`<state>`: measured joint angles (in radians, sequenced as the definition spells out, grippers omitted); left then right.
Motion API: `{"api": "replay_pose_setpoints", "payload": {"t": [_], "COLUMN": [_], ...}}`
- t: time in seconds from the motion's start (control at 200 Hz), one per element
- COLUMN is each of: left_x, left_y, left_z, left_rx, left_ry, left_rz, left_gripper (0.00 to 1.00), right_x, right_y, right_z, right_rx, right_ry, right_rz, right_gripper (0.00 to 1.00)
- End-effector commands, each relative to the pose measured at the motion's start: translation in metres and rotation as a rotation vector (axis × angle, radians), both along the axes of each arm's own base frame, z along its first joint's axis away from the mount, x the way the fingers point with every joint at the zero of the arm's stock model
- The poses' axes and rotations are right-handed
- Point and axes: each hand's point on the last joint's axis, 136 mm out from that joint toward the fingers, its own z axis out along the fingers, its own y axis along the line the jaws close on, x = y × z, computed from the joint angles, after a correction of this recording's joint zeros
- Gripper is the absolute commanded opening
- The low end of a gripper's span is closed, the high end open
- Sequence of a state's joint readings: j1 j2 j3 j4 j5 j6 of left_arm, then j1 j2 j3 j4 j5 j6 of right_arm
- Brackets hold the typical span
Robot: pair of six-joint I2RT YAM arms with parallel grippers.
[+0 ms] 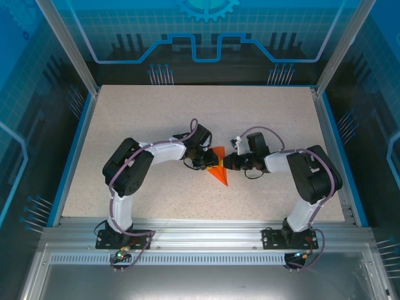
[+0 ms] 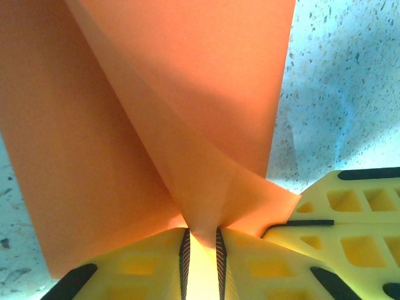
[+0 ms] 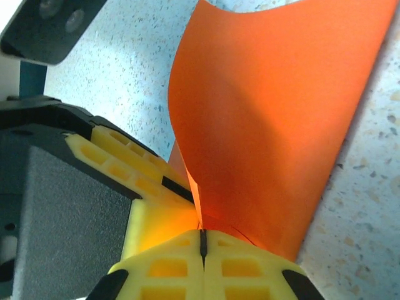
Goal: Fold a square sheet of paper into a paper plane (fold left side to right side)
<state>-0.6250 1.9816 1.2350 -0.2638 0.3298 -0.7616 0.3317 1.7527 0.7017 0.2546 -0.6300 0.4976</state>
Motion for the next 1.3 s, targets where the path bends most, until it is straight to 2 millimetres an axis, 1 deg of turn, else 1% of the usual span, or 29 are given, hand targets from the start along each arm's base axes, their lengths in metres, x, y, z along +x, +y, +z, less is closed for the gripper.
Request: {"api": "replay_pose_setpoints", "payload": {"t": [0.0,0.13,0.265,0.73,1.296], "left_x": [0.0,0.0,-0.001,-0.002,-0.002], "left_y": [-0.005,-0.005,-0.005,-0.005,-0.006], "left_z": [0.001,0.001,0.0,0.0,-0.001], "left_rx": [0.0,0.0,0.002,0.002,0.004], "left_ry": [0.012,0.013,0.015,0.017,0.019], "left_rz": [-0.001,0.0,-0.001,-0.004,-0.007], "left_gripper": [0.23,0.23,0.23,0.23,0.23], "right_x": [0.01,0.01,0.011,0.009,0.006], "right_y": [-0.01,-0.015,-0.018,-0.021,-0.025], "right_z": [0.005,-0.002,-0.004,-0.018,-0.027], "right_rx": [-0.012,-0.035,-0.039,-0.07,-0.097], "right_ry": [-0.02,-0.003,0.005,0.051,0.082], "right_rz": [-0.031,-0.04,-0.054,-0.048,-0.061], "right_gripper": [0.0,0.0,0.0,0.0,0.0]}}
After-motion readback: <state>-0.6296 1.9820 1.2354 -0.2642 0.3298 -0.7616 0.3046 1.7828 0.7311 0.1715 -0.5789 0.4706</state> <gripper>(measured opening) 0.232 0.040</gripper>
